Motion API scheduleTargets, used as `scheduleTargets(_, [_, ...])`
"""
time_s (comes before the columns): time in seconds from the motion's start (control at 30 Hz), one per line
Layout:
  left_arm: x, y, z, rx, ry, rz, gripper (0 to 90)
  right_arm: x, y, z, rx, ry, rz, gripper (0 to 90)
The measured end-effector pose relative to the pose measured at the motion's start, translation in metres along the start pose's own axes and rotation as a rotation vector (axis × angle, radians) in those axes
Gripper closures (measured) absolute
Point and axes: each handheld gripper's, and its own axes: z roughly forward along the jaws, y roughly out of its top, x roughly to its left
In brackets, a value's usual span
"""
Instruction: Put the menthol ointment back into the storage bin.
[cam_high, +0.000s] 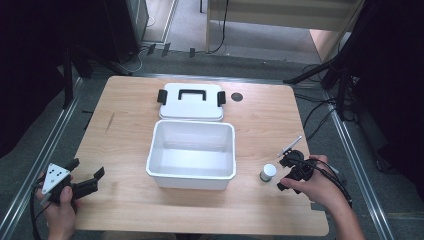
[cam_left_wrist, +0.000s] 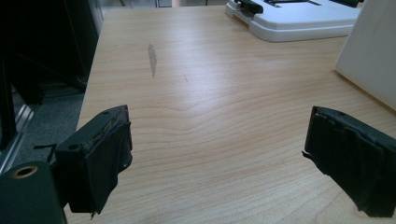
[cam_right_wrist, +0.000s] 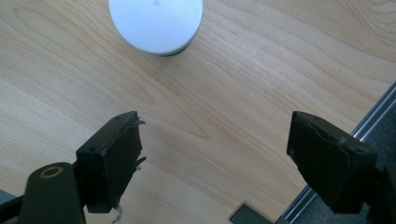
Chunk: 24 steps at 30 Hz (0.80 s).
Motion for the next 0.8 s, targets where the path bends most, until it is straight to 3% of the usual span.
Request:
scheduleTargets(0.47, [-0.001, 0.0, 0.0, 0.005, 0.001, 0.009, 8.2, 0.008, 0.021, -0.004, 0.008, 0.042, -0.004, 18.8])
scheduleTargets(0.8, [-0.001, 0.0, 0.0, 0.005, 0.0, 0.008, 8.2, 0.013, 0.032, -0.001, 0.002, 0.038, 0.018, 20.3])
